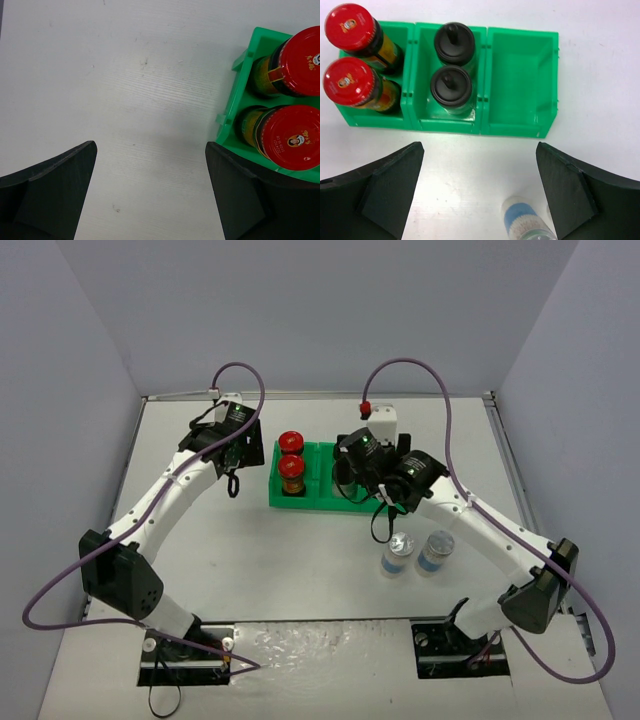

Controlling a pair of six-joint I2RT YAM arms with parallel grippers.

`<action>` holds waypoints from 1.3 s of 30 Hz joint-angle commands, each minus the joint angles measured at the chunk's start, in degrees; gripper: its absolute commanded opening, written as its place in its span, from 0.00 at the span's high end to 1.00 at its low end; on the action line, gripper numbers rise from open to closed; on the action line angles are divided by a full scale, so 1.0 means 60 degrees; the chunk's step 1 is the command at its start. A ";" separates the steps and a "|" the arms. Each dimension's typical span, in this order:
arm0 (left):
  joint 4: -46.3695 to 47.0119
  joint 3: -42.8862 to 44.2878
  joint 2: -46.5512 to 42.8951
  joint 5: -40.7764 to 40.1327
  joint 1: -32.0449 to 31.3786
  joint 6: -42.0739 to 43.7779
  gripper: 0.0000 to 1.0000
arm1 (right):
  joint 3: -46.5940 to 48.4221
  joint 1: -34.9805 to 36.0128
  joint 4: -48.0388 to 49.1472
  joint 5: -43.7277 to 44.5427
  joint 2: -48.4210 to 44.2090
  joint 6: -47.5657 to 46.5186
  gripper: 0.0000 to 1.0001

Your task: Organize the condiment bottles

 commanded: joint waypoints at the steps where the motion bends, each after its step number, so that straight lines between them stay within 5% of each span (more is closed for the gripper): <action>1: 0.0168 0.0582 -0.0170 -0.0162 0.0060 0.0162 0.12 | -0.1002 0.0047 -0.0700 0.0204 -0.0847 0.0637 0.07; 15: 0.0187 0.0404 -0.0268 -0.0145 0.0055 0.0242 0.12 | -0.2683 0.1233 -0.1313 -0.0426 -0.1185 0.1908 0.08; 22: 0.0178 0.0376 -0.0338 -0.0089 0.0054 0.0273 0.12 | -0.3024 0.1249 -0.2913 0.0092 -0.1641 0.2946 0.08; 39: 0.0181 0.0392 -0.0305 0.0014 0.0058 0.0350 0.12 | -0.4090 0.1429 -0.3310 -0.0029 -0.2169 0.4017 0.08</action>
